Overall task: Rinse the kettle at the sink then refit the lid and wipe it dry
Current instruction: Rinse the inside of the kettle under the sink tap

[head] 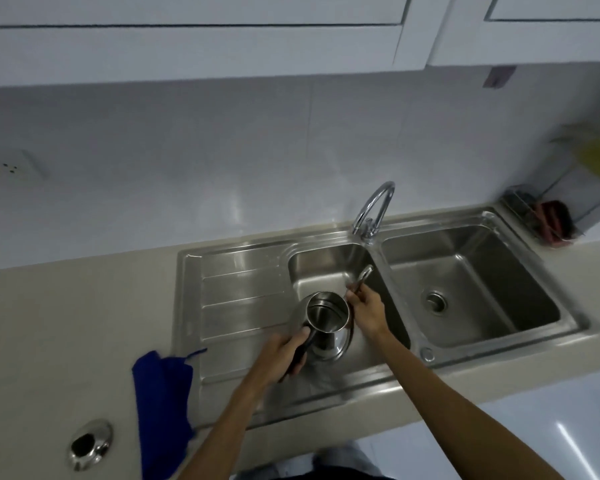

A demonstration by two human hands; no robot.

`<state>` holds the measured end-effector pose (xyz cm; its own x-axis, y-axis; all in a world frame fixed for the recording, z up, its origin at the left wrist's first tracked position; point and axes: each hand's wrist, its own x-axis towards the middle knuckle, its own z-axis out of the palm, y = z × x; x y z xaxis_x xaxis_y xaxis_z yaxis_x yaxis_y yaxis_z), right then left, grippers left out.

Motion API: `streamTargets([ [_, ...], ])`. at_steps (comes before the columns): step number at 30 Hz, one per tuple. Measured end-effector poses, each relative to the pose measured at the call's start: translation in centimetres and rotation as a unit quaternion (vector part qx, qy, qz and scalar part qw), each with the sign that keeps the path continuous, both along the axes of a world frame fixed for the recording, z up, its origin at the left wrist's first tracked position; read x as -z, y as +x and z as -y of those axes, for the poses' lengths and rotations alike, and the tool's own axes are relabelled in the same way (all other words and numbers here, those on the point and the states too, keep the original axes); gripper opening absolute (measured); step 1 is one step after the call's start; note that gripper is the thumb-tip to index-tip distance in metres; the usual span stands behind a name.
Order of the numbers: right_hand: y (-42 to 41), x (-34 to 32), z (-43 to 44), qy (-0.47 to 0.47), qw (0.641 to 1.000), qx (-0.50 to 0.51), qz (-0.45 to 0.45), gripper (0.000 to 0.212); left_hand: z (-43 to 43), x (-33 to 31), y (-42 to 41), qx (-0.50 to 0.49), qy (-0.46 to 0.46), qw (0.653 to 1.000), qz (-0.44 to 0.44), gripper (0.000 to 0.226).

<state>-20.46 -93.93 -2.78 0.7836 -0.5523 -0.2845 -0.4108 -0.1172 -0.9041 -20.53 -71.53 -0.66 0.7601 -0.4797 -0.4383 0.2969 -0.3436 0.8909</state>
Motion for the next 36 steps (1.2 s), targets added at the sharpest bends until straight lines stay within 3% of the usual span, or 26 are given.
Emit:
streamTargets([
  [9,6.9,3.9,8.0,-0.036,0.990,-0.129,-0.033,0.020,9.0,3.9,-0.1,-0.100,-0.061,0.991,-0.064,0.064],
  [13,10.9,8.3,12.6,-0.054,0.977,-0.193,-0.078,0.013,13.1,5.6,0.9,-0.257,-0.044,0.965,0.013,0.054],
  [15,11.9,6.3,13.4,-0.099,0.962,-0.240,-0.080,0.012,14.6,6.4,1.9,-0.293,-0.027,0.955,0.044,0.052],
  [18,13.3,2.5,15.2,-0.177,0.944,-0.268,-0.080,0.023,16.3,7.2,3.6,-0.308,-0.011,0.949,0.062,0.054],
  [22,15.5,1.3,18.9,-0.283,0.931,-0.224,-0.045,0.033,18.0,8.6,5.9,-0.321,0.012,0.945,0.068,0.054],
  [30,16.9,2.2,19.9,-0.354,0.858,-0.366,-0.068,0.061,20.0,9.1,9.5,-0.302,0.008,0.950,0.081,0.054],
  [36,17.3,2.2,19.8,-0.353,0.846,-0.390,-0.084,0.069,20.9,9.1,10.8,-0.300,-0.007,0.951,0.073,0.054],
])
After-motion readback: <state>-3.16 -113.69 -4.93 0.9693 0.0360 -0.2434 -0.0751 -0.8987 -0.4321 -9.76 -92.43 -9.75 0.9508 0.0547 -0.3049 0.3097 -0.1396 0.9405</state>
